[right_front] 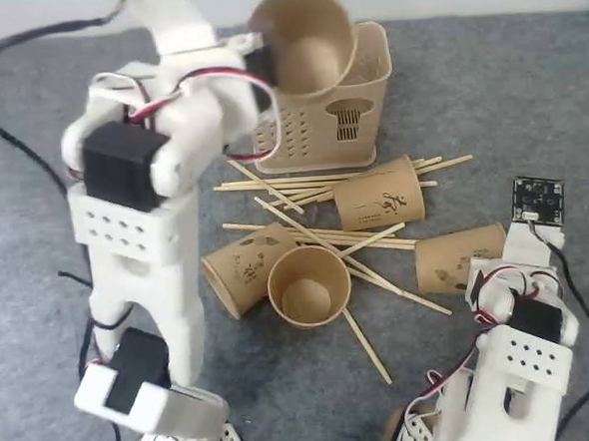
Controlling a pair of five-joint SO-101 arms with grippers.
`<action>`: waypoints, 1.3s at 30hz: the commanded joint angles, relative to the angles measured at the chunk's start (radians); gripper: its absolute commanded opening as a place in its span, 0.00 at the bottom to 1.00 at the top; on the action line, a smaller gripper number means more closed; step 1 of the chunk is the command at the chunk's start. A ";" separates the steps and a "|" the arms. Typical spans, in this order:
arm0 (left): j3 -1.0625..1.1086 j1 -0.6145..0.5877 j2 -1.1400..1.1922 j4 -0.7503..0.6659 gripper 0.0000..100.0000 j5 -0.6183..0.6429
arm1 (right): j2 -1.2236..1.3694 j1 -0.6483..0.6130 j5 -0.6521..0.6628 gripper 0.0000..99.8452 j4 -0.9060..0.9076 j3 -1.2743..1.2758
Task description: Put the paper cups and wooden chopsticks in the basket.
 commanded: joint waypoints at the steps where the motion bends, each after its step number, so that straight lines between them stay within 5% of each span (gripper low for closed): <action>1: -0.030 0.014 0.086 -0.133 0.01 0.051 | 0.016 0.005 -0.005 0.23 -0.008 0.009; 9: -0.125 0.040 0.267 -0.295 0.01 0.055 | 0.016 0.005 0.000 0.23 -0.008 0.011; 23: -0.401 0.032 0.578 -0.252 0.08 0.055 | 0.016 0.005 0.000 0.23 -0.002 0.011; 28: -0.407 0.025 0.578 -0.199 0.23 0.089 | 0.016 0.005 0.000 0.23 -0.002 0.011; 39: -0.601 0.009 0.453 0.075 0.23 0.091 | 0.016 0.005 -0.009 0.23 0.067 -0.023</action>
